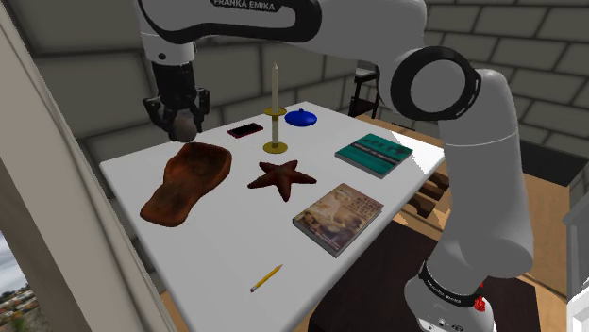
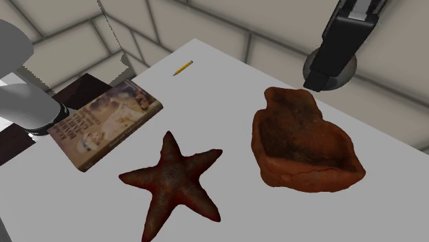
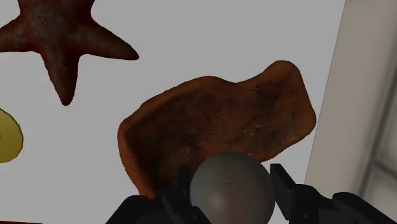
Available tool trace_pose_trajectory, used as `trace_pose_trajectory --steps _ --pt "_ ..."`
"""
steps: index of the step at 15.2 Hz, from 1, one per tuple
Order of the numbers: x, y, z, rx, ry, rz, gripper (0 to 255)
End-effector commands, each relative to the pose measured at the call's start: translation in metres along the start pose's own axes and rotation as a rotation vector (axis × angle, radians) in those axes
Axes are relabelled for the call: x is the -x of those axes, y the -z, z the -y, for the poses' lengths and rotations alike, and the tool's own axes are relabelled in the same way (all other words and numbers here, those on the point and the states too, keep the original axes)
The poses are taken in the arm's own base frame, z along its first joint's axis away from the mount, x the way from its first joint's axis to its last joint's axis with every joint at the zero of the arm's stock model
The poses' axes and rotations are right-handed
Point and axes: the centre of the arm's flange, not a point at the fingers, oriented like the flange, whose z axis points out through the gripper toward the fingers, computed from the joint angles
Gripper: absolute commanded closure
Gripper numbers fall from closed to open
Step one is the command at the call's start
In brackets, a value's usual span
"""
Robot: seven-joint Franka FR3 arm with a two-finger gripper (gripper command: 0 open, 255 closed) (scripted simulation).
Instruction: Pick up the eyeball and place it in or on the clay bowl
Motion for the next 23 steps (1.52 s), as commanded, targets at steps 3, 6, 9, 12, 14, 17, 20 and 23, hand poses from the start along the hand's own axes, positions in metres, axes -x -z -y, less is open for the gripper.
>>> trace_pose_trajectory --steps 3,6,9,12,14,17,20,23 --pt "-0.03 -0.011 0.001 0.001 -0.003 0.001 255" --pt "-0.029 -0.027 0.001 0.001 -0.003 0.001 255" --pt "-0.028 -0.043 0.001 0.001 -0.003 0.001 255" --pt "-0.027 -0.058 0.001 0.001 -0.003 0.001 255" --pt "-0.026 -0.069 0.0 0.001 -0.003 0.001 255" --pt "-0.026 -0.071 0.0 0.001 -0.003 0.001 255" --pt "-0.026 -0.071 0.0 0.001 -0.003 0.001 255" --pt "-0.026 -0.071 0.0 0.001 -0.003 0.001 0"
